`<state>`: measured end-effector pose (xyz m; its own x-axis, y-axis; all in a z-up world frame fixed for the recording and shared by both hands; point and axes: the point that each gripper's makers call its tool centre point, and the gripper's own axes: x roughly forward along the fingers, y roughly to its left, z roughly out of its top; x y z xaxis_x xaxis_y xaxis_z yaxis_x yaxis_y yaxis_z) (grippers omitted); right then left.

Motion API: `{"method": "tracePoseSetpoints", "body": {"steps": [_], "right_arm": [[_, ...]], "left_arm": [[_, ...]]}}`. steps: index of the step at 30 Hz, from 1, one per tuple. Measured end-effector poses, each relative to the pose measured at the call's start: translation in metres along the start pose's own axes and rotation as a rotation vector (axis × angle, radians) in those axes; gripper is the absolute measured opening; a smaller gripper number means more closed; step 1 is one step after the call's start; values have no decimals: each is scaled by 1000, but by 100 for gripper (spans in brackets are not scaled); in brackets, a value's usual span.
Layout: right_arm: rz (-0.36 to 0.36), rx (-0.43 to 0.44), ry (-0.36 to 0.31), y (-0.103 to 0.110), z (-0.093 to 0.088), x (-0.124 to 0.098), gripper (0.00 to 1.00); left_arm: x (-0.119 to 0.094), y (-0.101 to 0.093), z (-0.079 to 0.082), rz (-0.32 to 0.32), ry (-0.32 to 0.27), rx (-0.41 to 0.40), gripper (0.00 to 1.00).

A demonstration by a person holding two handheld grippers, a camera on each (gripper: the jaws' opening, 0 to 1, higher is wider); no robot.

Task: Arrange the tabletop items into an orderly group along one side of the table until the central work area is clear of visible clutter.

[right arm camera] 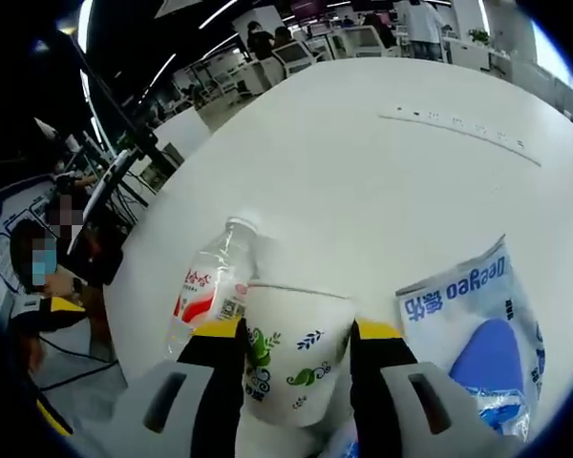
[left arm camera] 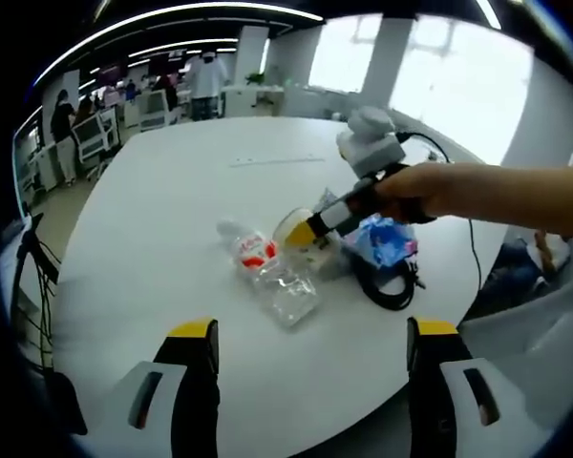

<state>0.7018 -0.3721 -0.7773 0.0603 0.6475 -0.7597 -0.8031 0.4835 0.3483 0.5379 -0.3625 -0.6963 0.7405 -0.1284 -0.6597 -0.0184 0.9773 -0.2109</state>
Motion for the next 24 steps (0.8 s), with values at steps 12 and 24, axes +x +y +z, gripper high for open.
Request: {"method": "tracePoseSetpoints", "body": {"steps": [12, 24], "right_arm": [[-6, -26, -117, -3, 19, -7, 40], [-8, -163, -332, -5, 54, -12, 39]], "left_arm": [[3, -1, -4, -7, 16, 6, 77], [4, -5, -3, -16, 9, 18, 77]]}}
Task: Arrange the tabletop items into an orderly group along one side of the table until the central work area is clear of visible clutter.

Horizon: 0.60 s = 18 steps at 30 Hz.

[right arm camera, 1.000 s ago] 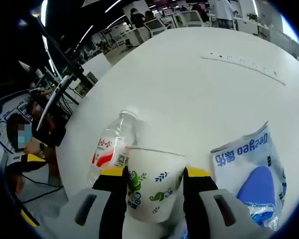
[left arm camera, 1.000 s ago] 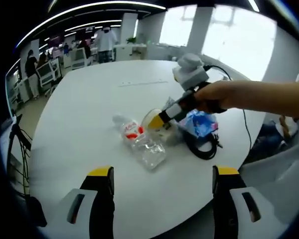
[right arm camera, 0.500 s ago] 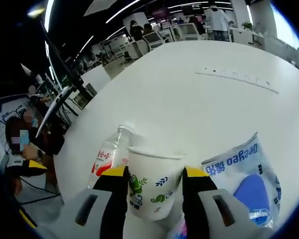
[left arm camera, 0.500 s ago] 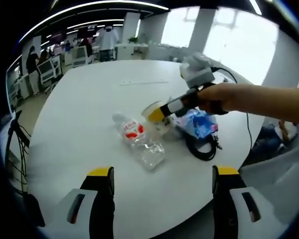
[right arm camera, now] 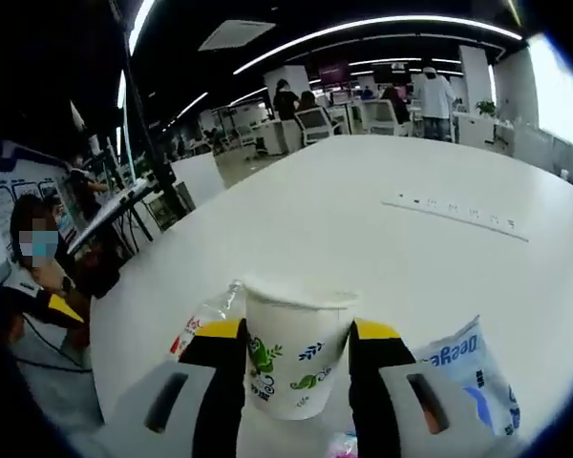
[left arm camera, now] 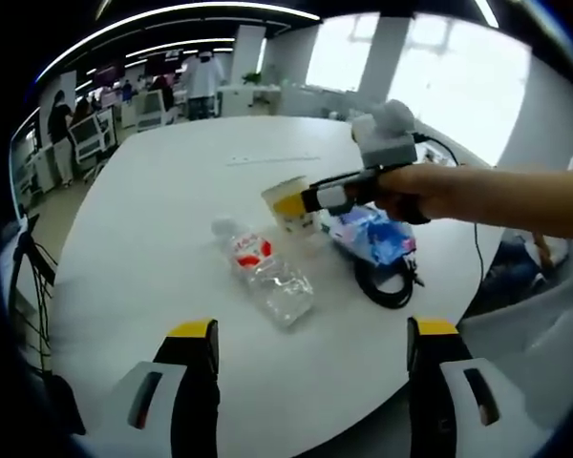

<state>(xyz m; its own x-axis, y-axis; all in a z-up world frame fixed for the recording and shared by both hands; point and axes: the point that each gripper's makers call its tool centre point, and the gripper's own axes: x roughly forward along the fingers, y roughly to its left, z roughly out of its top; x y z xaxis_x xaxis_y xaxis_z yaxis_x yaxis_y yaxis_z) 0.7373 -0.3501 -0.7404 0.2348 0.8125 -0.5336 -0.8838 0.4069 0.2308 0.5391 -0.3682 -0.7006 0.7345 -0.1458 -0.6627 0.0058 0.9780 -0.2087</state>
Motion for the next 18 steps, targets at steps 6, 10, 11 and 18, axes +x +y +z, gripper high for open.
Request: {"method": "tracePoseSetpoints", "body": {"steps": [6, 10, 11, 18], "right_arm": [[2, -46, -73, -7, 12, 9, 39], [-9, -55, -98, -13, 12, 11, 39], [-9, -58, -101, -14, 12, 11, 39], [-25, -86, -132, -17, 12, 13, 39]], "left_arm": [[1, -1, 1, -4, -2, 5, 78], [2, -3, 2, -7, -8, 6, 78], [2, -2, 2, -7, -10, 6, 78], [2, -1, 7, -4, -39, 6, 79]]}}
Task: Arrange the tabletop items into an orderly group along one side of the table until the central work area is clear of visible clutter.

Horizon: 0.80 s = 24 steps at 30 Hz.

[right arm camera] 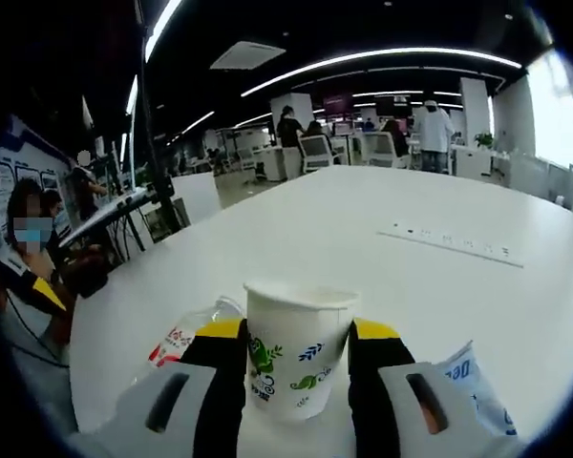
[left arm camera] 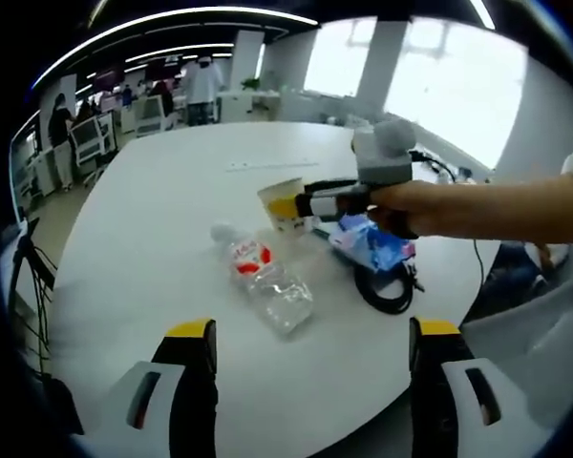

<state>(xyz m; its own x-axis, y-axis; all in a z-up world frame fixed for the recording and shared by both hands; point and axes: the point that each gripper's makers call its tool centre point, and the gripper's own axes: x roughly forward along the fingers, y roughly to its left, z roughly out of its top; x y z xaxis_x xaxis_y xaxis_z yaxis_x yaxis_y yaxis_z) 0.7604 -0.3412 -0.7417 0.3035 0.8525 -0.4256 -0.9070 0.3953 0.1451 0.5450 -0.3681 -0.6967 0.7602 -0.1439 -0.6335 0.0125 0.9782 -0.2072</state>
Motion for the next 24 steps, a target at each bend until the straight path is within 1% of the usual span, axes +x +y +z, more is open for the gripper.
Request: {"method": "tracePoseSetpoints", "body": {"steps": [6, 13, 18, 21, 24], "right_arm": [[1, -13, -12, 2, -4, 5, 38], [-2, 2, -40, 1, -8, 8, 38], [5, -27, -31, 3, -9, 4, 38], [13, -81, -25, 6, -14, -1, 38], [11, -72, -21, 6, -16, -7, 38]], "left_arm": [[0, 1, -1, 4, 5, -2, 79], [2, 1, -2, 4, 4, 3, 79], [2, 2, -2, 4, 5, 1, 79], [3, 2, -2, 2, 4, 4, 79], [3, 2, -3, 0, 7, 3, 79]]}}
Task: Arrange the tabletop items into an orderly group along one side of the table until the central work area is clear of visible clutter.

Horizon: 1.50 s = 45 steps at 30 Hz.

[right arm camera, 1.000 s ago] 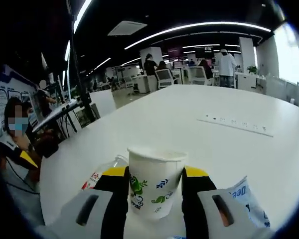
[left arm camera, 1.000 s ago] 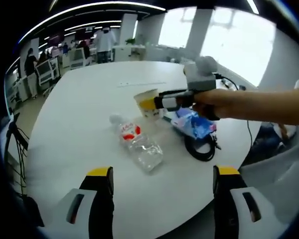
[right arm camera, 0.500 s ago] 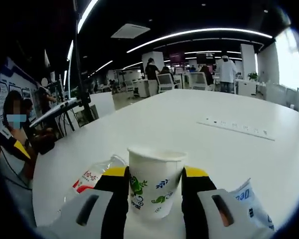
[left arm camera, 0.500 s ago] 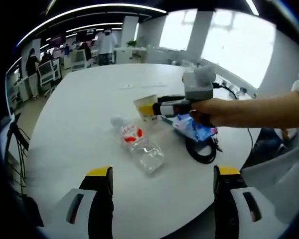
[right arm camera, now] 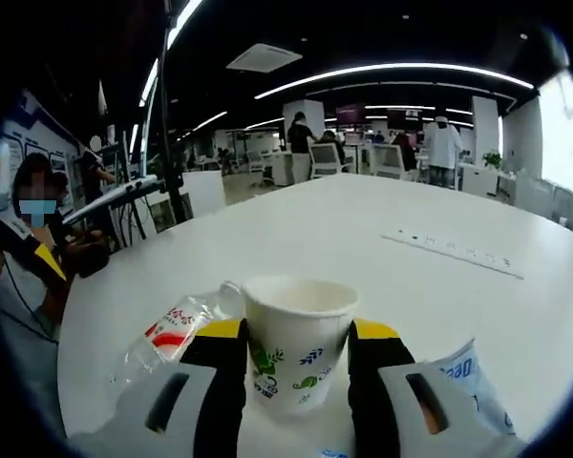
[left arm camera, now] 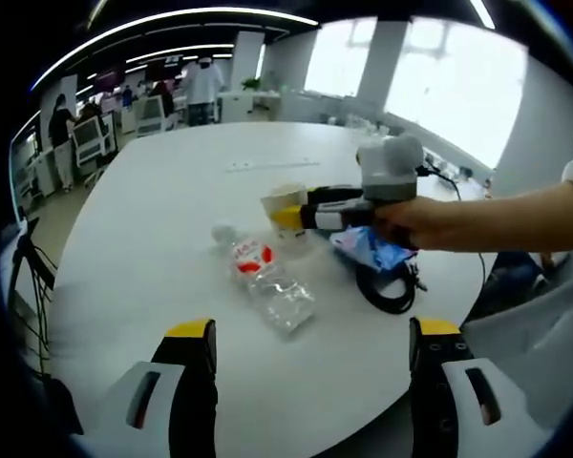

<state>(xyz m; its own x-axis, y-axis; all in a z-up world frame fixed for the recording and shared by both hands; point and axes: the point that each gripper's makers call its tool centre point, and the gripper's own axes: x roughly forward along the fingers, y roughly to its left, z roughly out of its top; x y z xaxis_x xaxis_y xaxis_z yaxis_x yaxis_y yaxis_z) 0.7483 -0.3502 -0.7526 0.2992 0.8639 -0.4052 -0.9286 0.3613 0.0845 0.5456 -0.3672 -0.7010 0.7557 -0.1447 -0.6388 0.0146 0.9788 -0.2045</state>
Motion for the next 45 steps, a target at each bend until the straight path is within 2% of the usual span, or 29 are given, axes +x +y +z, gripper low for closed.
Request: {"method": "tracePoseSetpoints", "body": {"steps": [5, 15, 33, 45], "right_arm": [[-1, 2, 5, 1, -4, -3, 38], [-20, -24, 59, -3, -15, -13, 38], [-48, -21, 64, -7, -12, 2, 38], [-60, -31, 80, -7, -15, 3, 37]], "left_arm": [[0, -3, 1, -6, -2, 4, 79], [-1, -3, 2, -11, -5, 5, 79], [-3, -4, 1, -16, -12, -14, 79], [-2, -3, 2, -17, -16, -21, 79]]}}
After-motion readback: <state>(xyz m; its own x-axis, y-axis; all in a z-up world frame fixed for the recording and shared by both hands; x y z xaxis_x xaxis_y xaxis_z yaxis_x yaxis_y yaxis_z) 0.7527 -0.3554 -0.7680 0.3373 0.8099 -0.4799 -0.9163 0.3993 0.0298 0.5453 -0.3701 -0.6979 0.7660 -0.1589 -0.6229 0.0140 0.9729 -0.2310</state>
